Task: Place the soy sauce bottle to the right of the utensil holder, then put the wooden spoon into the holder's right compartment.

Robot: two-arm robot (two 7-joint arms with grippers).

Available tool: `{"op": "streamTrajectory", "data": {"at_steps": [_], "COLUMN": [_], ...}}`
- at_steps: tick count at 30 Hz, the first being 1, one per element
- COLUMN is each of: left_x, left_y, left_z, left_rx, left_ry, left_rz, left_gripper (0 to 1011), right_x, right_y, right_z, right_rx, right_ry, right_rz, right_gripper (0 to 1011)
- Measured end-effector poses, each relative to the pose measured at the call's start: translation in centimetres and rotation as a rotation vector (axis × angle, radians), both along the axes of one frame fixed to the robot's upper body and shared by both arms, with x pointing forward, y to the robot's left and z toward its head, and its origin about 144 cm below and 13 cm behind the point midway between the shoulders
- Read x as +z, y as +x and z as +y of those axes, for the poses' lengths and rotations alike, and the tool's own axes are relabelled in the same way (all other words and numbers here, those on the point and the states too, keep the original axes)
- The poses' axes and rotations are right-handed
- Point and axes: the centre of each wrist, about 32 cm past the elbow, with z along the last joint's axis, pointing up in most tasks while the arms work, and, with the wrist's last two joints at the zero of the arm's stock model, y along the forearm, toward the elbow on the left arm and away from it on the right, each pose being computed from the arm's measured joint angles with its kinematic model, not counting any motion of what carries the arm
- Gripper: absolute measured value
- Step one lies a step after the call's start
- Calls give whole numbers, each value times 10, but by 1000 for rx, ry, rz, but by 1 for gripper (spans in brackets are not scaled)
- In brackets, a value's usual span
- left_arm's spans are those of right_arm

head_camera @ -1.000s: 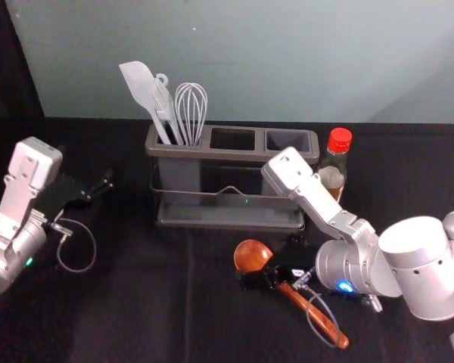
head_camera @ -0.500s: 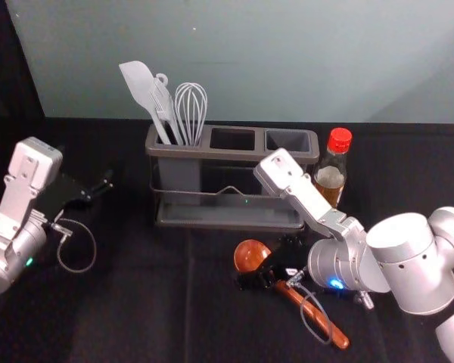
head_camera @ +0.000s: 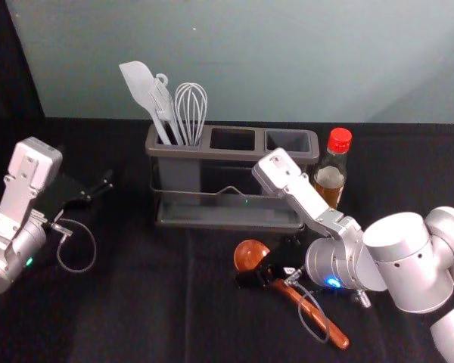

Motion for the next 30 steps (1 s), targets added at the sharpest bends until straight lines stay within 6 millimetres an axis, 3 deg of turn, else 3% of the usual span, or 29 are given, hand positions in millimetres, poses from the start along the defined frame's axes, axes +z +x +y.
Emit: {"op": "streamTrajectory", "data": {"at_steps": [17,24,30], "left_x": [0,0,0], "left_y": [0,0,0], "left_z": [0,0,0], "left_rx": [0,0,0], "left_ry": [0,0,0], "left_rz": [0,0,0], "left_gripper": [1005,1005,1005], "right_x": [0,0,0], "right_y": [7,8,9], "right_z": [4,5,3], "right_rx": [22,19,13], "right_ry": [-22,-21,-18], "right_rz": [2,4,7], "right_gripper": [995,846,837]}}
